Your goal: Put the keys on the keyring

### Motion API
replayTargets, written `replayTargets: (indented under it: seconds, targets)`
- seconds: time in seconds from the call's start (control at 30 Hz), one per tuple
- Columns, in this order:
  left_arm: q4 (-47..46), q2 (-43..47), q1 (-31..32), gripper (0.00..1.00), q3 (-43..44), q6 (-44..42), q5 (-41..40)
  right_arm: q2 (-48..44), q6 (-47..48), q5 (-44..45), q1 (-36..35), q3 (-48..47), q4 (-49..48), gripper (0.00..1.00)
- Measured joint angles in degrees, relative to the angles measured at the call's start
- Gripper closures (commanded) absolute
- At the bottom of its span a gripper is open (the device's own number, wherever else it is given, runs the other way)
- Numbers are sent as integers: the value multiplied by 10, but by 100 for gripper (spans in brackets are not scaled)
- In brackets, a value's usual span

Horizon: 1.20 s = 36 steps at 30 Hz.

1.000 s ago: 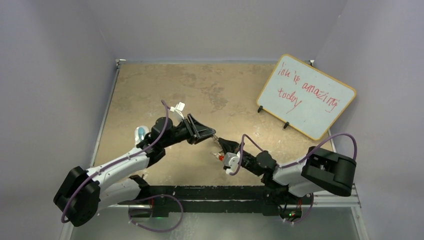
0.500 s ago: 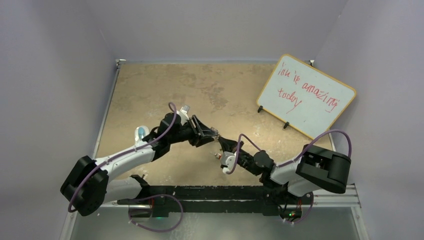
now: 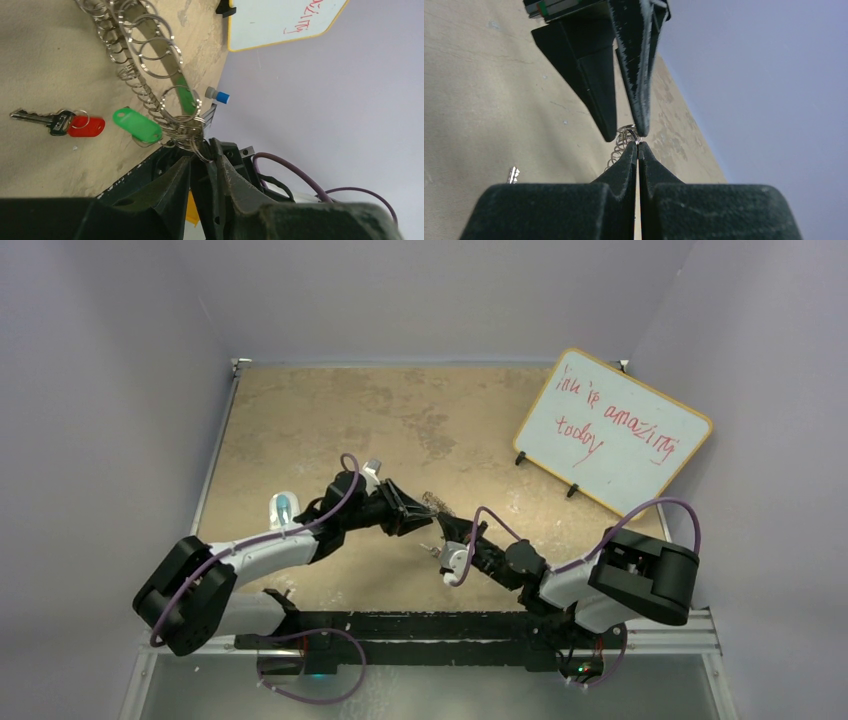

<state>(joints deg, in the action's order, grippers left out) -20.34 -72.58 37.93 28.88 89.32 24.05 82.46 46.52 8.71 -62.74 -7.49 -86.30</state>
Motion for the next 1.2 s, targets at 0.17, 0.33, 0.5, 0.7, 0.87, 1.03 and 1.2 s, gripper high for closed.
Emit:
replayTargets:
  seconds: [0.17, 0.33, 0.5, 0.7, 0.87, 1.03, 1.2]
  targets:
    - [-24, -7, 0, 79, -20, 21, -3, 0, 0, -2, 0, 0, 3, 100]
    - [-55, -18, 0, 80, -26, 34, -7, 0, 0, -4, 0, 0, 2, 100]
    - [-87, -28, 0, 86, -32, 50, -10, 0, 0, -5, 1, 0, 1, 100]
    - [-116, -40, 0, 100, -35, 63, -13, 0, -1, -8, 1, 1, 3, 100]
    - [-140, -43, -3, 100, -38, 62, -15, -3, -4, -9, 1, 1, 2, 82]
    - [-151, -45, -13, 100, -38, 35, -16, -8, -15, -11, 1, 1, -1, 39]
    - [-109, -43, -42, 100, -21, -59, -19, -38, -38, -9, 1, 0, -2, 23]
